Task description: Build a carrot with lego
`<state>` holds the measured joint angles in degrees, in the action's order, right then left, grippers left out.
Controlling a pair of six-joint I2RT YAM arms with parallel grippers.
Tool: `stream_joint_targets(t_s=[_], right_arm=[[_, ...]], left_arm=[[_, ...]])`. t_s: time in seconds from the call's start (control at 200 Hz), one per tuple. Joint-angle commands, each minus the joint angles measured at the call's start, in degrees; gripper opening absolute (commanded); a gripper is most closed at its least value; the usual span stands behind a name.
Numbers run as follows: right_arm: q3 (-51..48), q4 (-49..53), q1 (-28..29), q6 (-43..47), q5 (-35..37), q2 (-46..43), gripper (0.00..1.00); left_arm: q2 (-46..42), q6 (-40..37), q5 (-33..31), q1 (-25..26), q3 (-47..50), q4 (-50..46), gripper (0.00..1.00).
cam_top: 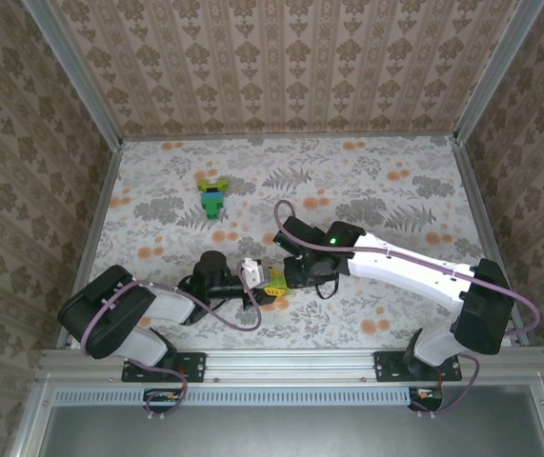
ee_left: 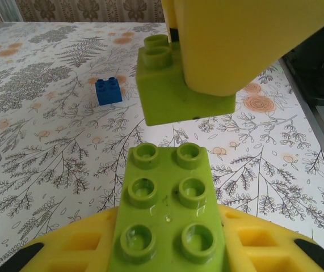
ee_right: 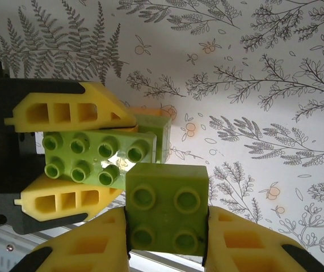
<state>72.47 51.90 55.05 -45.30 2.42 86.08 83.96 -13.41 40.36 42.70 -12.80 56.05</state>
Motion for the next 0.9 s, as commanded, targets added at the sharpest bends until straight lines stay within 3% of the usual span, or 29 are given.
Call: stream_joint_targets(t_s=[0.0, 0.895], right_arm=[[-0.5, -1.8, 0.6, -2.1, 1.9, -0.5, 0.26], [-3.4, -3.9, 1.2, -4.3, 3.6, 2.9, 0.26]], left_arm=[[1.7, -1.9, -0.1, -0.2, -0.2, -2.6, 0.3], [3.0, -1.9, -0.3, -0.2, -0.6, -2.4, 0.28]])
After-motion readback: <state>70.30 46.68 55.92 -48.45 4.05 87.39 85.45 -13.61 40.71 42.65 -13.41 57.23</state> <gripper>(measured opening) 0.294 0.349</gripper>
